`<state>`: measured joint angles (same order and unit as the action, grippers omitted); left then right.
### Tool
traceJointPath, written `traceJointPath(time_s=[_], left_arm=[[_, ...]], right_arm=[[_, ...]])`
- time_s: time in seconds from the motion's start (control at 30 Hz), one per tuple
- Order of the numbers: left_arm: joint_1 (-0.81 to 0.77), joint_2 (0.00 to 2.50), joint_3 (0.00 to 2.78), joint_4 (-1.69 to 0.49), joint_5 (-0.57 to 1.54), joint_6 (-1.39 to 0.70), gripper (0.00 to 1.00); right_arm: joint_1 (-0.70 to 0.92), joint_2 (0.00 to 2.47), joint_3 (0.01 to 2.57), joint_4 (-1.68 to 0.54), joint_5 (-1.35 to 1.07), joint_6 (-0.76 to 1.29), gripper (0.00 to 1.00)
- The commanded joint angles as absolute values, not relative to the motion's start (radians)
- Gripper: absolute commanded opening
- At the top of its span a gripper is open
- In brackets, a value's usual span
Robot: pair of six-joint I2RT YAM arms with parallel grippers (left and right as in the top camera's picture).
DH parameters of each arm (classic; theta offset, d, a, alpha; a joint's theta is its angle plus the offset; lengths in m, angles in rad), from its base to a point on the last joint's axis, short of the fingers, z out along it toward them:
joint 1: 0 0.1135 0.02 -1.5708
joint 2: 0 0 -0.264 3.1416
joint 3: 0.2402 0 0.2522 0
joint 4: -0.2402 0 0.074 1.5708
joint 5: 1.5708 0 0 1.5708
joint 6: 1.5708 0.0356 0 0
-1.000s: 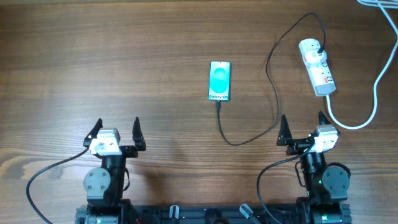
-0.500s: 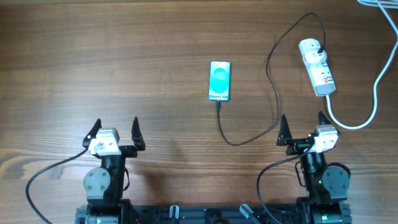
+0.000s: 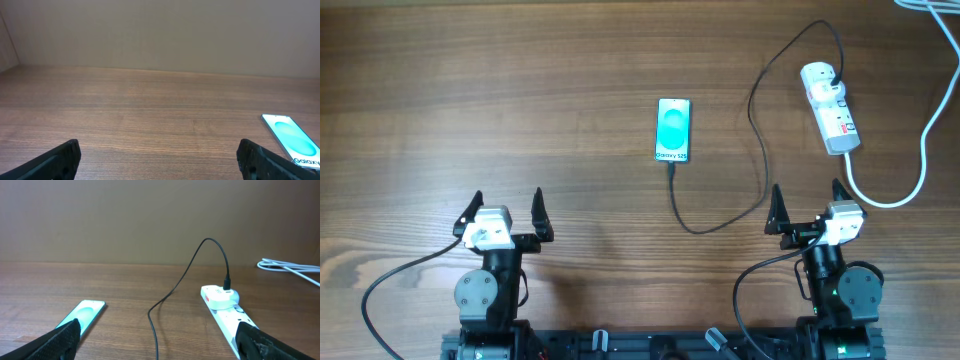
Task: Plug charger to phone and switch on socket
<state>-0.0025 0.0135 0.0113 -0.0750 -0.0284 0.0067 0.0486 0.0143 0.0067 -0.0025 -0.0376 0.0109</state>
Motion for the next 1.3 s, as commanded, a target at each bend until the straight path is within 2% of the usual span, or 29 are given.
traceJointPath(time_s=[0.0,1.27], left_arm=[[0.005,0.003,0.006,-0.077,-0.020,0.023,1.00],[0.005,0.003,0.006,-0.075,-0.009,0.045,1.00]], right_arm=[[0.044,0.004,0.005,0.001,-0.047,0.026,1.00],[0.044,0.004,0.005,0.001,-0.047,0.026,1.00]])
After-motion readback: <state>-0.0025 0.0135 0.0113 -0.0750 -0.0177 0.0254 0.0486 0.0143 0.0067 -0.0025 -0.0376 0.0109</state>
